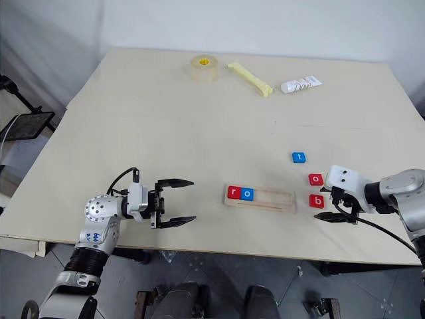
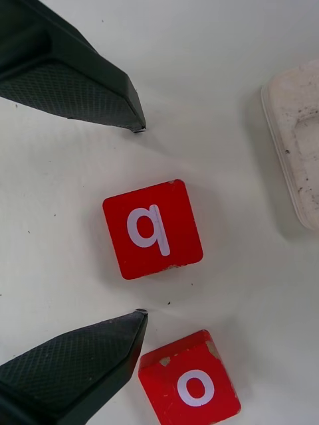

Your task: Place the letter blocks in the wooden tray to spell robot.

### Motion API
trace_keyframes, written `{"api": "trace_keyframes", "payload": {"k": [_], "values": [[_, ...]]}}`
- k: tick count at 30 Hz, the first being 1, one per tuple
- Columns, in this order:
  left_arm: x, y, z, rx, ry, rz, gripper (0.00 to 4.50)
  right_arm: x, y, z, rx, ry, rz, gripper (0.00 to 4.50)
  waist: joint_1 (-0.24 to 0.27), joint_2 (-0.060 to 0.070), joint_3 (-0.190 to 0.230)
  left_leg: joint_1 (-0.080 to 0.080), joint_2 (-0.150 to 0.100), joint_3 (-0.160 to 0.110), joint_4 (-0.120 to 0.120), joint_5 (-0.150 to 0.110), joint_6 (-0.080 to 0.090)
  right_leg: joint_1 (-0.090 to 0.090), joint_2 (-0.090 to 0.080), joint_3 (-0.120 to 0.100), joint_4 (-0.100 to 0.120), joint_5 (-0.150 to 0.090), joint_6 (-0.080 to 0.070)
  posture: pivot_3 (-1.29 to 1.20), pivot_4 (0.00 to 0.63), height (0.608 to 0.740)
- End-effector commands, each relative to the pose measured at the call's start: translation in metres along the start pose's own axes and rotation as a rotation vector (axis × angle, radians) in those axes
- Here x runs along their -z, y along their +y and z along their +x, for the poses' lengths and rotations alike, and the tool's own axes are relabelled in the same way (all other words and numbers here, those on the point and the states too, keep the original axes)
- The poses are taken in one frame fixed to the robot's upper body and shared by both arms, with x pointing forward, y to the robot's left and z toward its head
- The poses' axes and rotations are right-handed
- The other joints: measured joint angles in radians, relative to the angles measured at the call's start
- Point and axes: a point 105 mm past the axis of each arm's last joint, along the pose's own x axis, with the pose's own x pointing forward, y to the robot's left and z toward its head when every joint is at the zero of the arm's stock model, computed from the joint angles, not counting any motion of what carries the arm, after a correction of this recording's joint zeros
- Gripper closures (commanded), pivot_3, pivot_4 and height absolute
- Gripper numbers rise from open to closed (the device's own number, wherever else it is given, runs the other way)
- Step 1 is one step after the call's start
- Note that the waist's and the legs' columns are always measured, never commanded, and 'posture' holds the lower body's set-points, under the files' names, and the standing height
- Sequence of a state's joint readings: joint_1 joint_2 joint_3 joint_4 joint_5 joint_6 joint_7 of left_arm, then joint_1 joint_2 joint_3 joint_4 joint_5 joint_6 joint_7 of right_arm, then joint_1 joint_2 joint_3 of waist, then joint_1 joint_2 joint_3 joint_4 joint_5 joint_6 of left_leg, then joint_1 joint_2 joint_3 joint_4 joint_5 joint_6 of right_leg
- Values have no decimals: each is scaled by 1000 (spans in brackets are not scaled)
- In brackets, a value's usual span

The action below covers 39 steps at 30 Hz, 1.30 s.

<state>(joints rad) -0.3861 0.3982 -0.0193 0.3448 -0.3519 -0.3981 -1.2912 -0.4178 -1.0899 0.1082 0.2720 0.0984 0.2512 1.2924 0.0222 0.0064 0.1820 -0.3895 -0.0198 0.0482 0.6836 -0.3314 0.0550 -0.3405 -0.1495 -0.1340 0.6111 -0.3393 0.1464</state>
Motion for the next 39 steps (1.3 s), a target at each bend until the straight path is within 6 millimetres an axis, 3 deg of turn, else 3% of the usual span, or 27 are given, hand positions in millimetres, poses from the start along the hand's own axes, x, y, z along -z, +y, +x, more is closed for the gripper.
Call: {"api": "trace_keyframes", "payload": {"k": [1, 2, 10, 12, 16, 20, 23, 32, 39], "values": [[-6, 3, 3, 4, -20, 26, 0, -2, 0, 0, 18, 9, 6, 17, 0, 0, 0, 0, 0, 0, 0, 0, 0, 0, 0, 0, 0, 0, 0, 0, 150, 740], [-6, 4, 4, 8, -23, 27, 0, -4, -2, 0, 27, 2, 22, 17, 0, 0, 0, 0, 0, 0, 0, 0, 0, 0, 0, 0, 0, 0, 0, 0, 150, 740], [-6, 9, 11, 18, -34, 34, 0, -12, -5, 2, 57, -27, 43, 2673, -3, 0, 0, 0, 0, 1, 0, 0, 0, 0, 0, 0, 0, 0, 0, 0, 150, 740], [-6, 10, 11, 20, -36, 37, 0, -13, -7, -2, 80, -27, 42, 3043, -3, 0, 0, 0, 0, 1, 0, 0, 0, 0, 0, 0, 0, 0, 0, 0, 150, 740], [-7, 12, 12, 22, -39, 40, 0, -21, -11, -11, 121, -35, 37, 3042, -1, 0, 0, 0, 0, 1, 0, 0, 0, -1, 0, 0, 0, 0, 0, 0, 150, 740], [-6, 13, 10, 25, -36, 43, 0, -47, -4, -24, 124, -70, 5, 3042, 2, 0, 0, -1, 0, 1, 0, 0, 0, -1, 0, 0, 0, 0, 0, 0, 150, 740], [-5, 13, 9, 29, -34, 43, 0, -72, 7, -23, 93, -108, -18, 3042, 1, 0, 0, -1, 0, 0, 0, 0, 0, -1, 0, 0, 0, 0, 0, 0, 150, 740], [-5, 13, 11, 46, -40, 50, 0, -122, 35, 6, -57, -147, -40, 3042, -1, 0, 0, -1, 0, -1, 0, 0, 0, -2, 0, 0, 0, 0, 0, 0, 150, 740], [-5, 12, 10, 59, -37, 61, 0, -126, 36, 29, -98, -67, -132, 3042, -1, 0, 0, -2, -1, -3, 0, 0, 0, -2, 0, 0, 1, 0, 0, 0, 150, 740]]}}
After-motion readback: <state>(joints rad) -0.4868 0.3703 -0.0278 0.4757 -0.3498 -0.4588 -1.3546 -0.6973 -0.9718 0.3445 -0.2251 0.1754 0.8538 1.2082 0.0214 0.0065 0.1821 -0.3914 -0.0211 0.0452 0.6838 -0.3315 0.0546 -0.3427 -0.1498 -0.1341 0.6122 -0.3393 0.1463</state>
